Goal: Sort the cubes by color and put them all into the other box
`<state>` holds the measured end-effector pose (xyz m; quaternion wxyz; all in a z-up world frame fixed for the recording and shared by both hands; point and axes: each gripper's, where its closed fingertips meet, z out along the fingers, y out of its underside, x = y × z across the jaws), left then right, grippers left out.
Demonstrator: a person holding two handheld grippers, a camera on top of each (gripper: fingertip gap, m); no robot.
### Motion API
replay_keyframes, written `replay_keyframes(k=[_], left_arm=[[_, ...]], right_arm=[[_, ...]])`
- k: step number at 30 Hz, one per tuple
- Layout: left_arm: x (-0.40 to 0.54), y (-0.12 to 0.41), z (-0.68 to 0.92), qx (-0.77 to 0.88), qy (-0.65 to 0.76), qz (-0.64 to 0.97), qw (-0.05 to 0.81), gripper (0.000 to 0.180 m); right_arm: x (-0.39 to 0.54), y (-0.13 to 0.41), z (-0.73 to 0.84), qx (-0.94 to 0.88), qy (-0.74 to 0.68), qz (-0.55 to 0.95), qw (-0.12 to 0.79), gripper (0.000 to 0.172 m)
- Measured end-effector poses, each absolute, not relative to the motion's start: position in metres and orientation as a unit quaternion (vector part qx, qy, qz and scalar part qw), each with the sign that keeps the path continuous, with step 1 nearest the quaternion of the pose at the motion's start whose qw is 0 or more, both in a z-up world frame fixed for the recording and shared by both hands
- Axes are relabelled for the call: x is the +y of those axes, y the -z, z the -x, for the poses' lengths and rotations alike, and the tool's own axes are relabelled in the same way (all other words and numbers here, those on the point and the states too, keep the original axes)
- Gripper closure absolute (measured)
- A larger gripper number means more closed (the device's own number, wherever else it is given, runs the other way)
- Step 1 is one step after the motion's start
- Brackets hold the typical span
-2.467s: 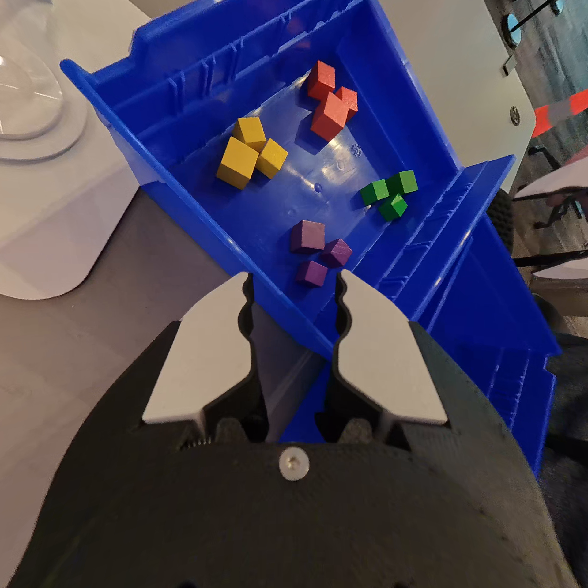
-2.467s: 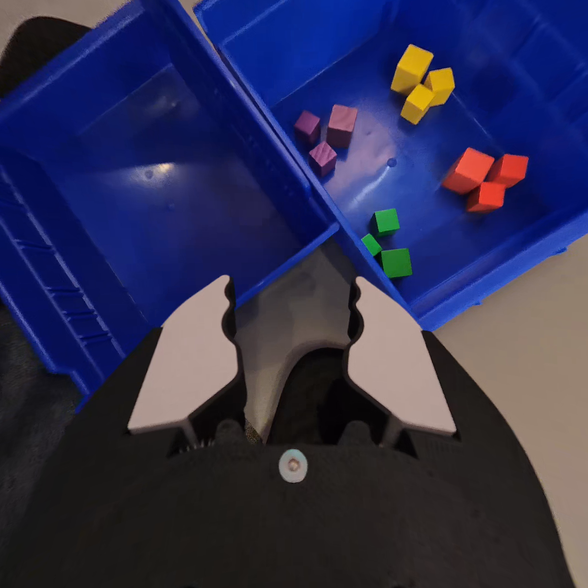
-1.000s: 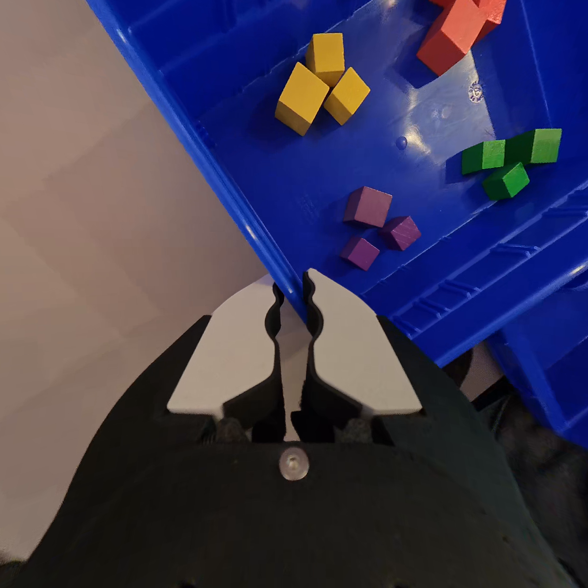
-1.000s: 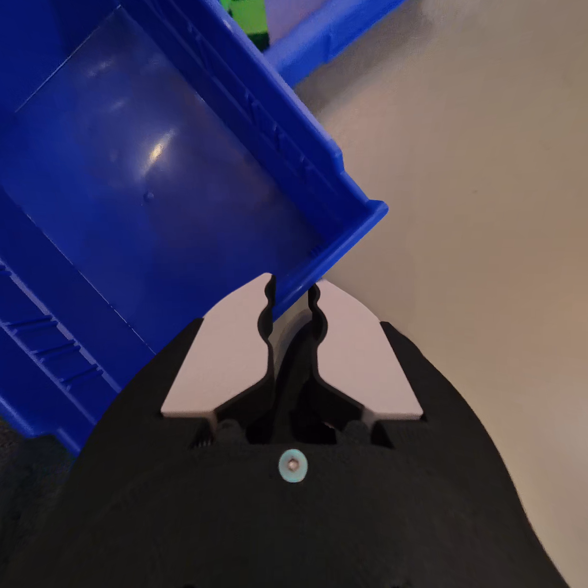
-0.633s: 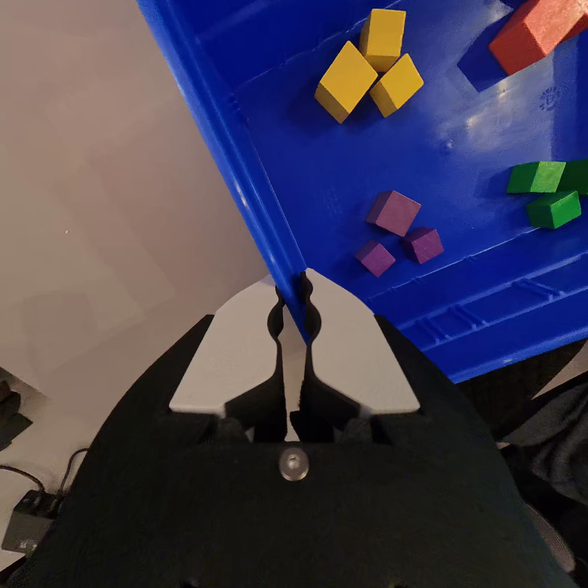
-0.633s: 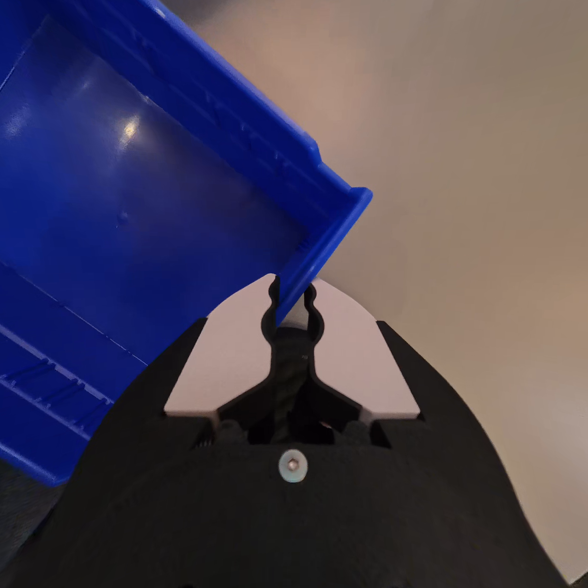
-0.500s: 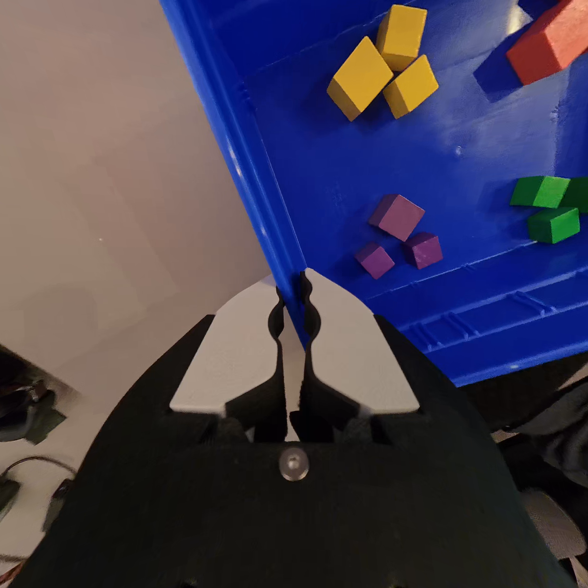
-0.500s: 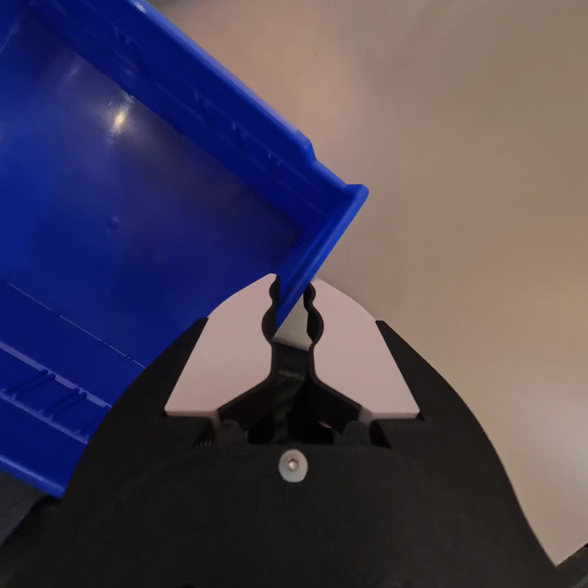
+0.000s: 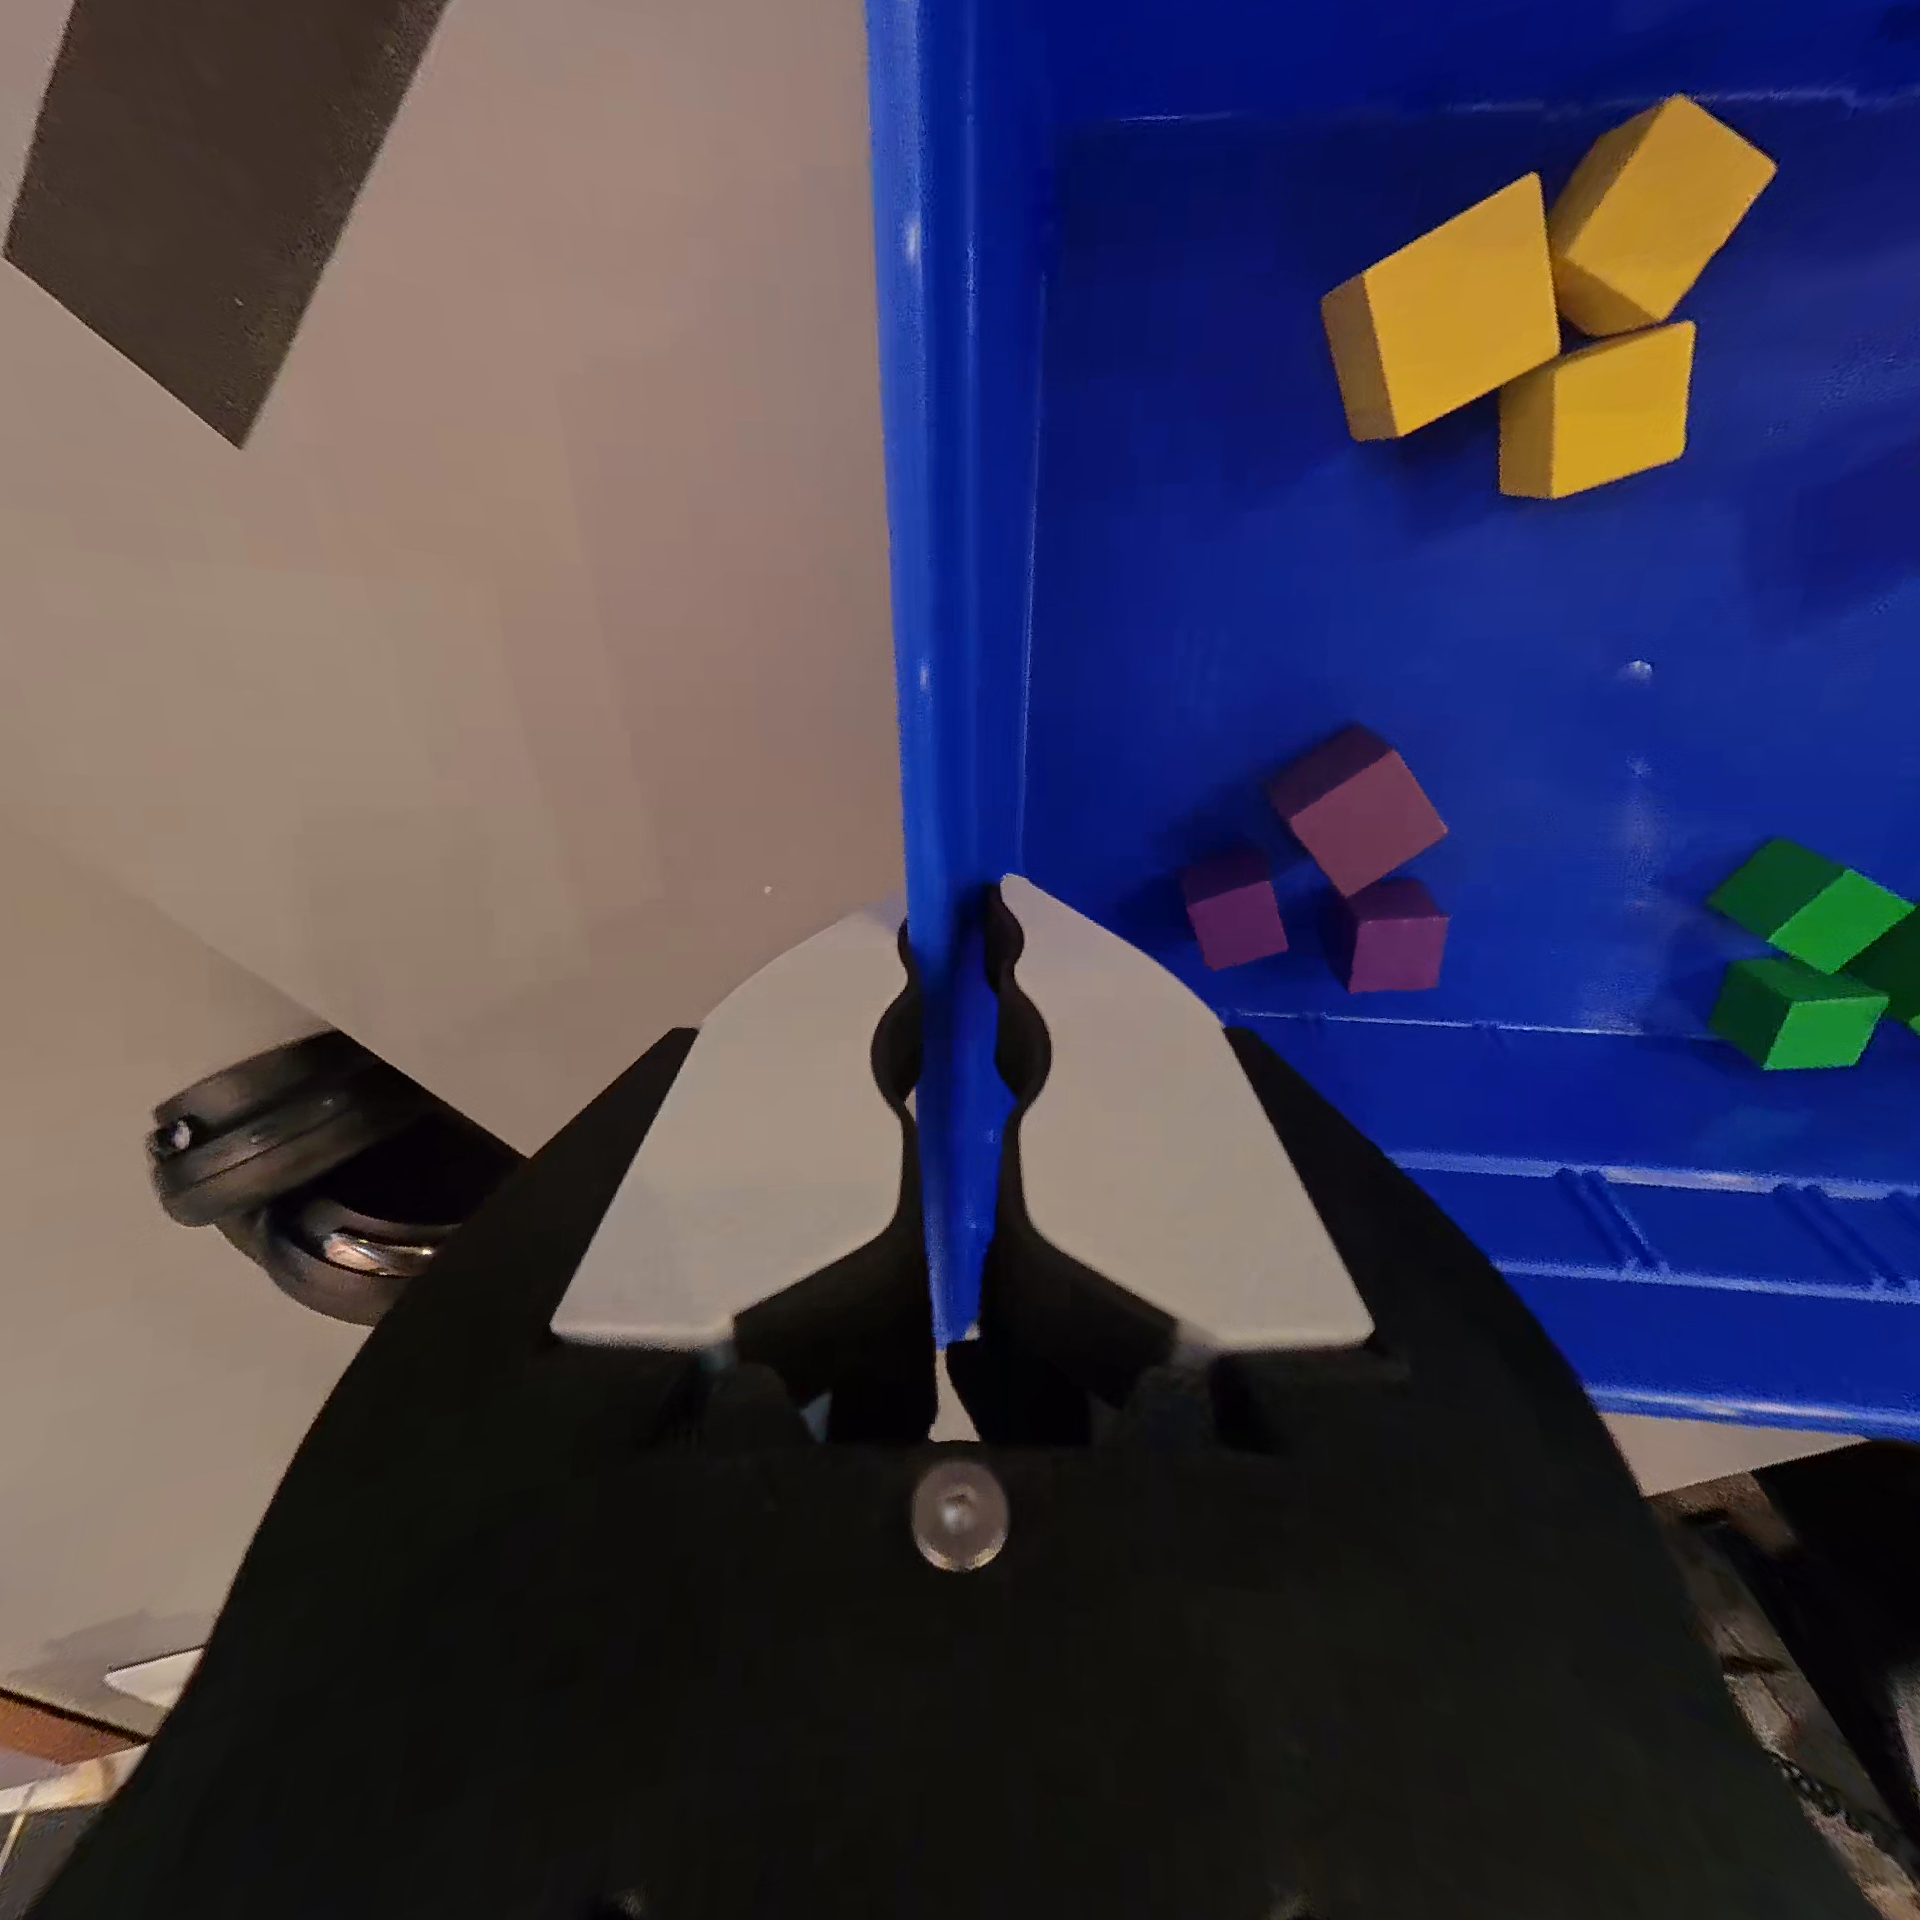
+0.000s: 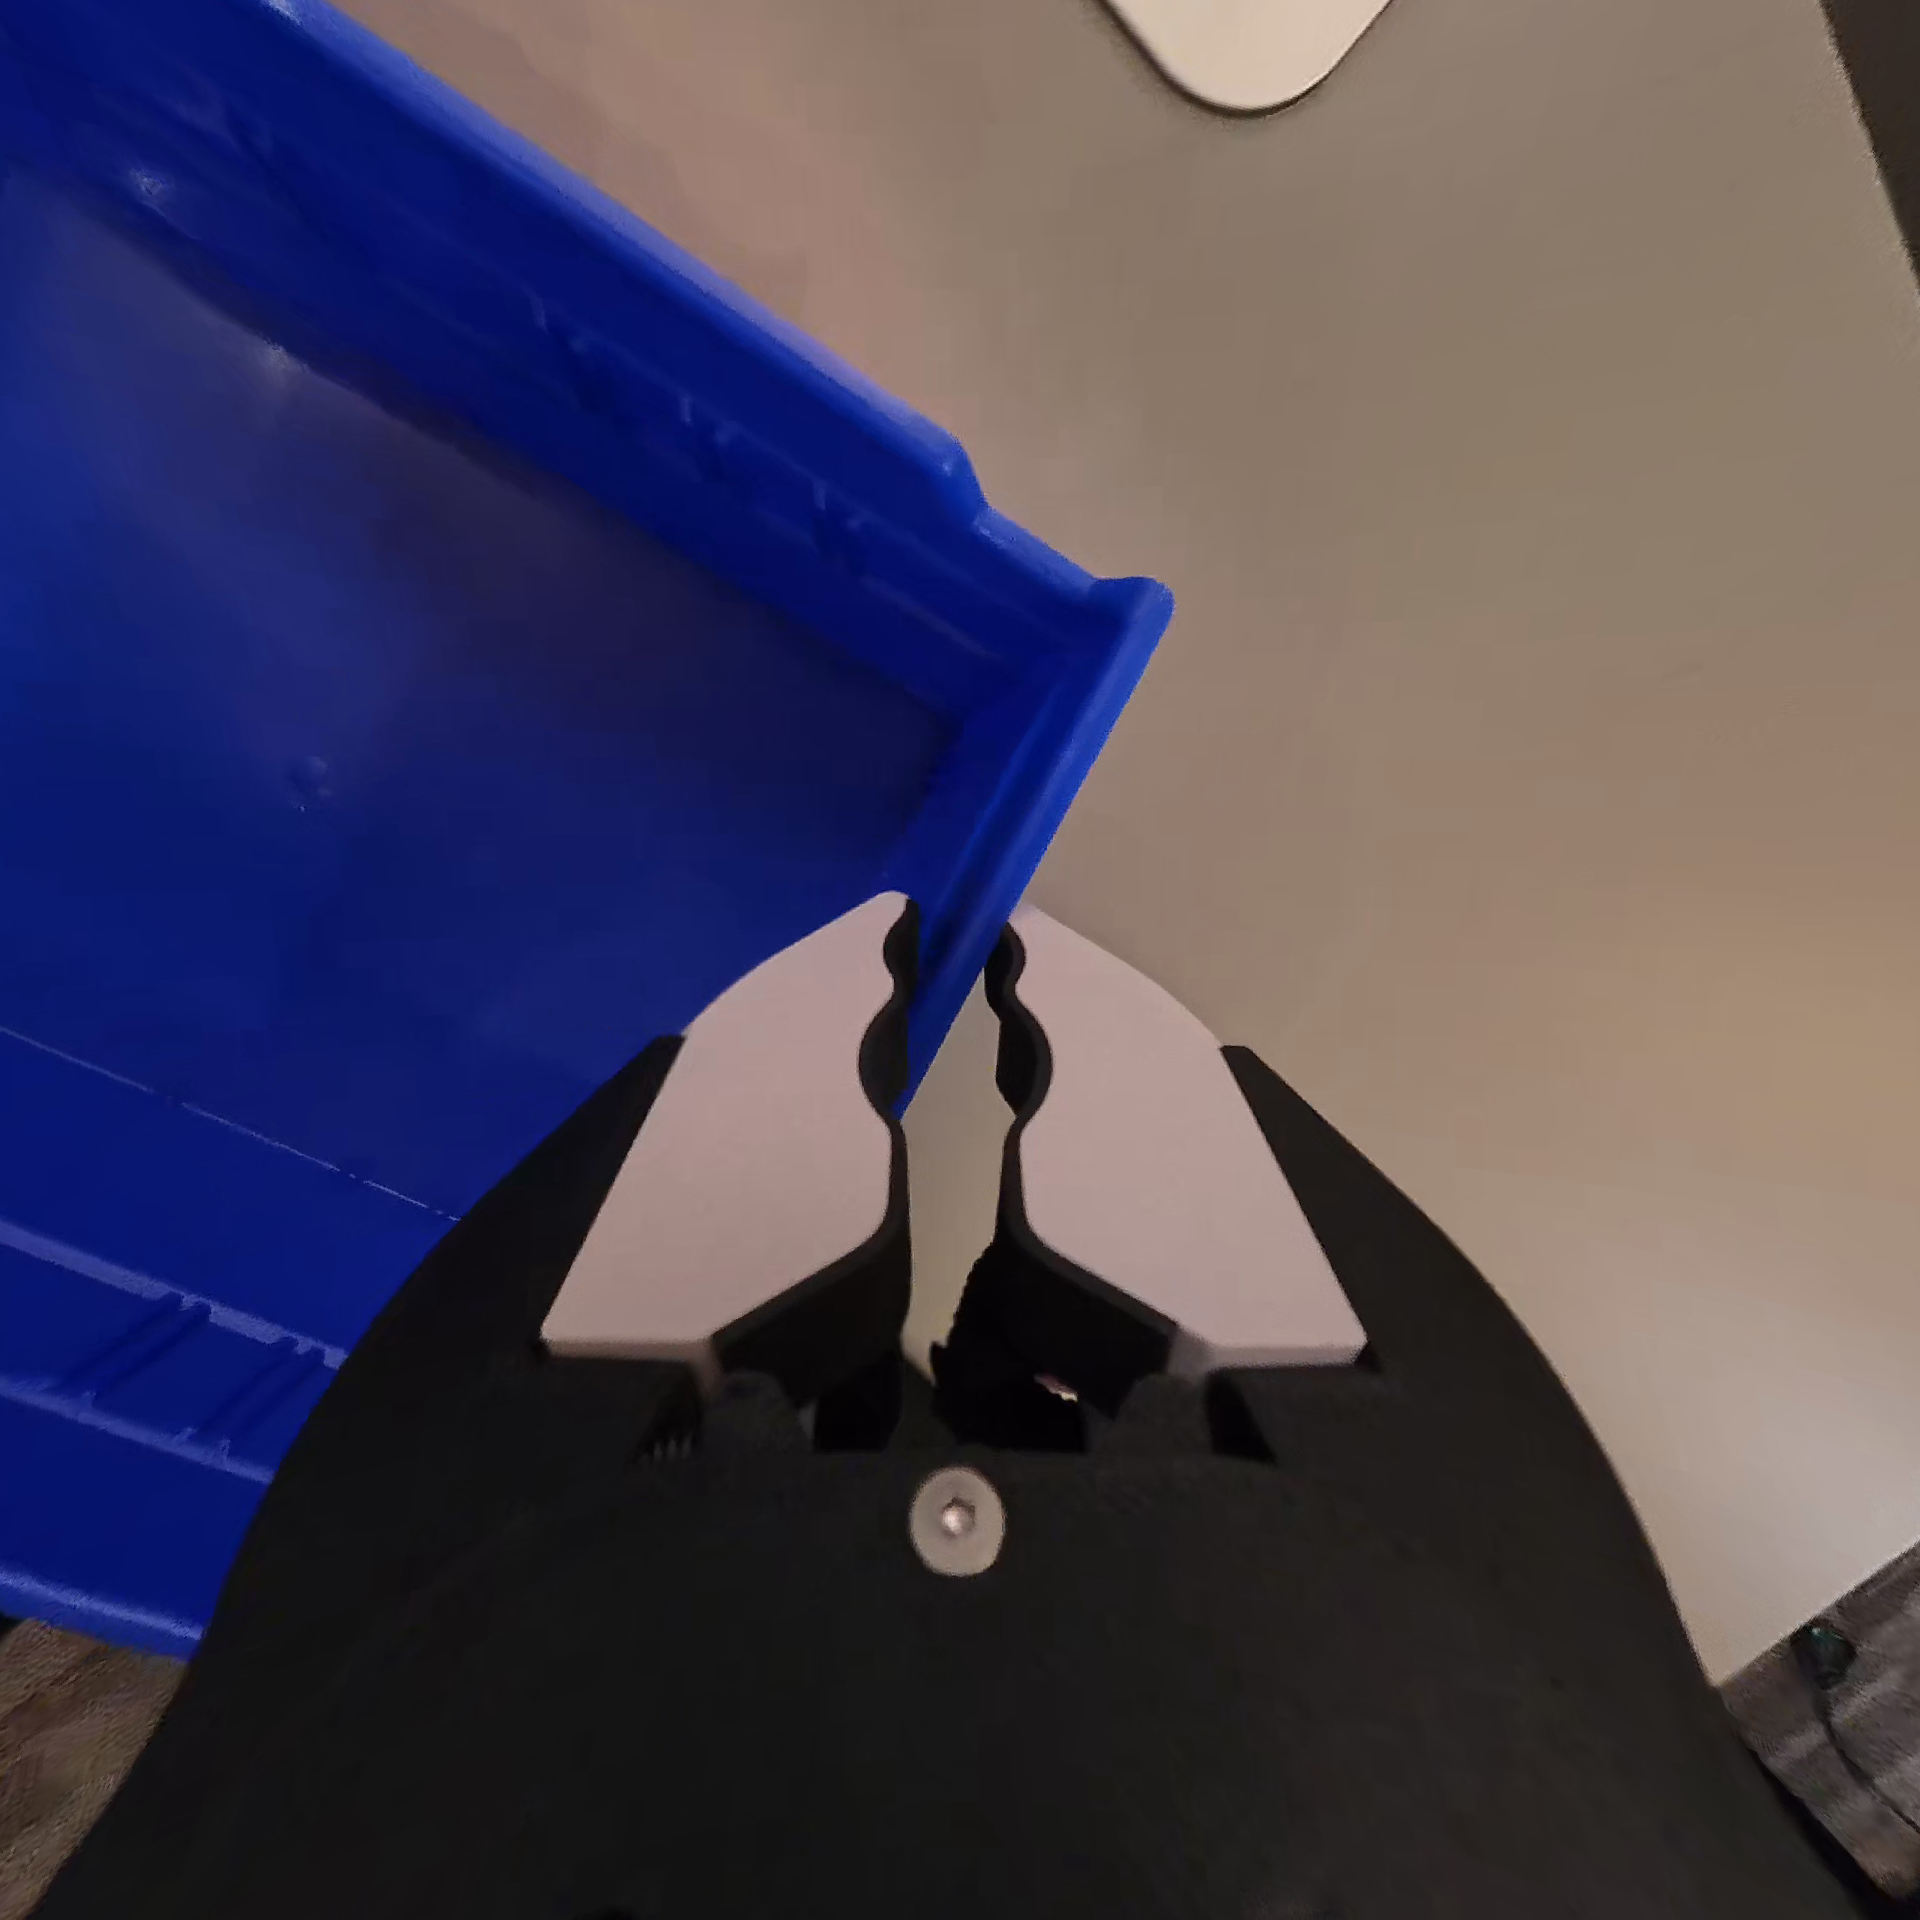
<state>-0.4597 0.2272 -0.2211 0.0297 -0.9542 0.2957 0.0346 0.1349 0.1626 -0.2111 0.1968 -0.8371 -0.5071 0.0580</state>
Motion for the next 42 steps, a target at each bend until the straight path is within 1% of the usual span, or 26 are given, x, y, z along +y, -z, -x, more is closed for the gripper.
replay_keyframes(k=[7,13,22,25,32,42], left_arm=[[0.255,0.221,0.47,0.314,-0.059,0.947,0.023,0.169],[0.276,0.222,0.473,0.333,-0.079,0.939,0.023,0.166],[0.31,0.222,0.48,0.359,-0.118,0.926,0.013,0.166],[0.323,0.222,0.482,0.368,-0.126,0.921,0.01,0.166],[0.356,0.221,0.489,0.401,-0.175,0.899,-0.014,0.164],[0.398,0.221,0.489,0.444,-0.208,0.871,0.004,0.162]], right_arm=[[0.208,0.211,-0.142,-0.534,-0.061,0.82,0.198,0.159],[0.26,0.212,-0.157,-0.568,-0.031,0.799,0.194,0.157],[0.332,0.212,-0.176,-0.622,0.009,0.761,0.187,0.155],[0.351,0.212,-0.175,-0.638,0.004,0.747,0.186,0.155],[0.396,0.213,-0.183,-0.672,0.024,0.719,0.172,0.155],[0.446,0.213,-0.202,-0.727,0.047,0.664,0.168,0.154]])
